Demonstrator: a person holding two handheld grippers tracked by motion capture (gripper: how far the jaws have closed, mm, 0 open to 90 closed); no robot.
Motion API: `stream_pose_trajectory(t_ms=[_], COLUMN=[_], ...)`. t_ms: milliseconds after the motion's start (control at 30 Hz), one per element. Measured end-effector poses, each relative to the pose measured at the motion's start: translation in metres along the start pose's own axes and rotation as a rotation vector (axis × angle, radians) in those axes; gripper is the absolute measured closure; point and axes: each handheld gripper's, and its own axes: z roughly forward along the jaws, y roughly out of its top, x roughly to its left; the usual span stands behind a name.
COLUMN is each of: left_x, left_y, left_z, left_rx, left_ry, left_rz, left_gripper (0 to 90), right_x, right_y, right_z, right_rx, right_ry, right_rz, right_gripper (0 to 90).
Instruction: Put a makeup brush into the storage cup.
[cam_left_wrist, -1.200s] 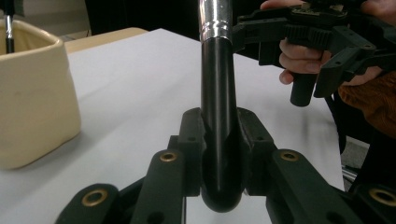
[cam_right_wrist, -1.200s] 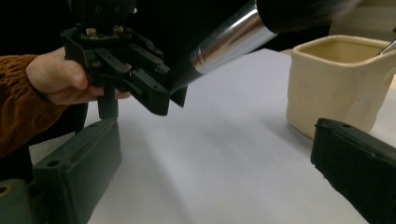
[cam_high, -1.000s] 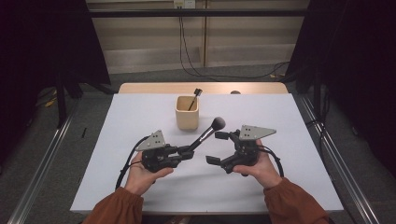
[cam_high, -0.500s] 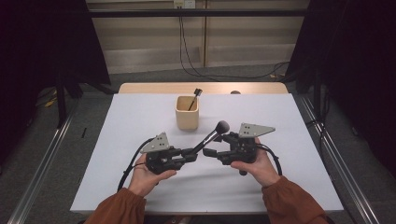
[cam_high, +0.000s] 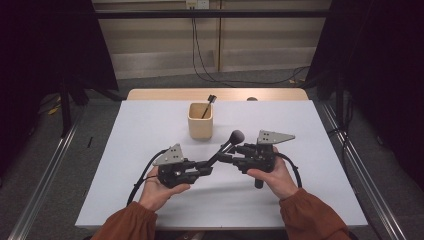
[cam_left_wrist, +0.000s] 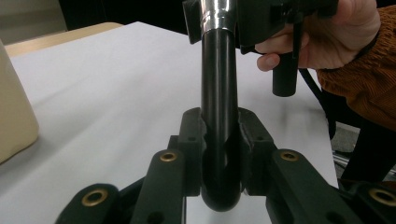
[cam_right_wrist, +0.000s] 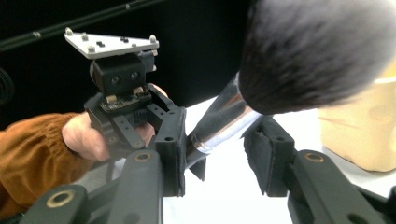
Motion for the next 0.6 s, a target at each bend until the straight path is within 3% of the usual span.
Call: stream_pose_trajectory(t_ms=[200, 300, 433, 600], left_x=[-0.0023, -0.0031, -0.0056, -0.0059], left_y=[0.0003, 0.0000, -0.0029, -0.0020], left_z=[0.0007, 0.0029, 0.0074, 0.0072], left_rx=[0.013, 0.020, 0.052, 0.035], left_ry=[-0.011, -0.019, -0.013, -0.005], left_rz=[0.021, 0.029, 0.051, 0.036], left_gripper=[74.3, 74.3, 73.7, 72.8], right_x=[-0.0003, -0.0021, -0.0018, -0.0021], right_y=[-0.0009, -0.0003, -0.0006, 0.0002], right_z=[0.0001, -0.0008, -0.0013, -0.0030], right_rx=[-0.004, -0.025, 0.008, 0.011], right_ry=[0.028, 0.064, 0.094, 0.099], right_rz=[0.023, 0.063, 0.060, 0.070], right_gripper=[63.6, 67.6, 70.7, 71.2])
